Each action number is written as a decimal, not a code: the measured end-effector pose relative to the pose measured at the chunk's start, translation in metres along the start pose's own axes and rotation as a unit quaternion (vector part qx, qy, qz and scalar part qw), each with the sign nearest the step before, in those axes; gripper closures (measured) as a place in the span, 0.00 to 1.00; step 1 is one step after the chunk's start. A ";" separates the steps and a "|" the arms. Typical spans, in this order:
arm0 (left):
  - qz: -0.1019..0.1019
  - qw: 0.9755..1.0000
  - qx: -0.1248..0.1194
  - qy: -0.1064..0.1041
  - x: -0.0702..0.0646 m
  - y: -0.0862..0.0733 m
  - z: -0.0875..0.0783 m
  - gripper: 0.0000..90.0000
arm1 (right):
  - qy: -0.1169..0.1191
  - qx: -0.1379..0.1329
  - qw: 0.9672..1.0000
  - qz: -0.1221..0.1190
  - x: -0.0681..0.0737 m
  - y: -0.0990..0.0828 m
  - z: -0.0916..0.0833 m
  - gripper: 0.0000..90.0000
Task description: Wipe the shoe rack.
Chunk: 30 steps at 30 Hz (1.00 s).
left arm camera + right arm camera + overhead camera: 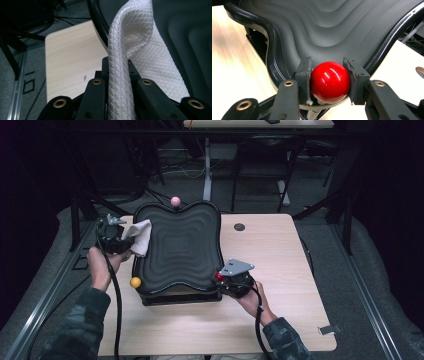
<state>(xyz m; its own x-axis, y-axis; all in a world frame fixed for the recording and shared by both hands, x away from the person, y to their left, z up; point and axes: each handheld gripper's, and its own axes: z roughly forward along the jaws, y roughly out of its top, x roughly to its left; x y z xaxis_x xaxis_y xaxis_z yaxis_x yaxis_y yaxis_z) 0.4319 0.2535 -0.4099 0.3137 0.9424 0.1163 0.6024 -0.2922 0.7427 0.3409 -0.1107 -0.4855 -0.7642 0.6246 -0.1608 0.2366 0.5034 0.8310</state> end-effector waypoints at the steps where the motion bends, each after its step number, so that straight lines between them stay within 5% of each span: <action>1: -0.005 1.000 0.002 0.003 0.002 0.005 0.002 0.92 | 0.000 0.000 1.000 0.000 0.000 0.000 0.000 0.67; 15: -0.038 0.999 -0.006 0.030 0.020 0.049 0.021 0.92 | 0.004 -0.007 1.000 0.001 0.000 -0.001 0.001 0.67; 22: -0.045 0.999 -0.009 0.019 0.021 0.044 0.020 0.92 | 0.003 -0.004 1.000 0.000 0.000 0.000 0.001 0.67; 30: -0.025 1.000 0.001 0.009 0.014 0.027 0.013 0.92 | 0.003 -0.004 1.000 0.000 0.000 0.000 0.001 0.67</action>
<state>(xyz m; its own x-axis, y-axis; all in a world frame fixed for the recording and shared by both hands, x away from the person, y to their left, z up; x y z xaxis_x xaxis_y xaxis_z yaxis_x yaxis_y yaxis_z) 0.4619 0.2563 -0.3964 0.2699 0.9586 0.0907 0.6191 -0.2449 0.7461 0.3420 -0.1102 -0.4863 -0.7682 0.6204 -0.1581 0.2316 0.4995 0.8348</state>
